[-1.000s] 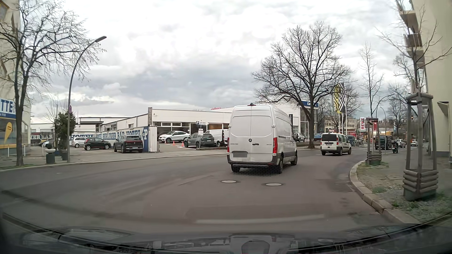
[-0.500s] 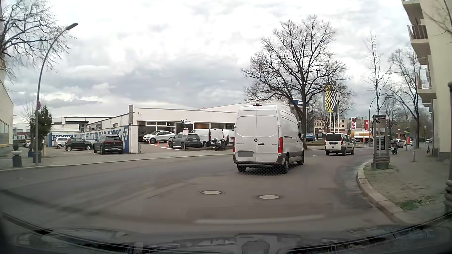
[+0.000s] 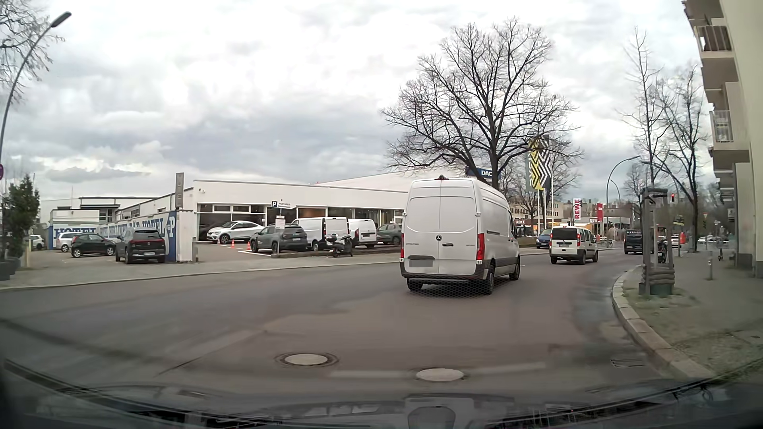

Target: Follow the waypoints while adhering to traffic rules and regulations

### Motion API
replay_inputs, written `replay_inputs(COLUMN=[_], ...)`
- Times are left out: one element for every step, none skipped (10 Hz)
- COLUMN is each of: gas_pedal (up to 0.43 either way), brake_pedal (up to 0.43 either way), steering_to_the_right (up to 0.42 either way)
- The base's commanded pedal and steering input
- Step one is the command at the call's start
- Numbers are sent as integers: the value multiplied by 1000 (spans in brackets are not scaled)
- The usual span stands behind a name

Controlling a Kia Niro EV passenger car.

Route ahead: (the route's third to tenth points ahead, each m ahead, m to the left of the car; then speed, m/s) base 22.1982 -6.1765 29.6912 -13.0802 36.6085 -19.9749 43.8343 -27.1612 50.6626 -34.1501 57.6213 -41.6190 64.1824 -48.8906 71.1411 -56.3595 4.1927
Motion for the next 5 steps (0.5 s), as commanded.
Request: replay_inputs(gas_pedal=[0,0,0,0,0], brake_pedal=[12,12,12,12,12], steering_to_the_right=[119,125,125,126,128])
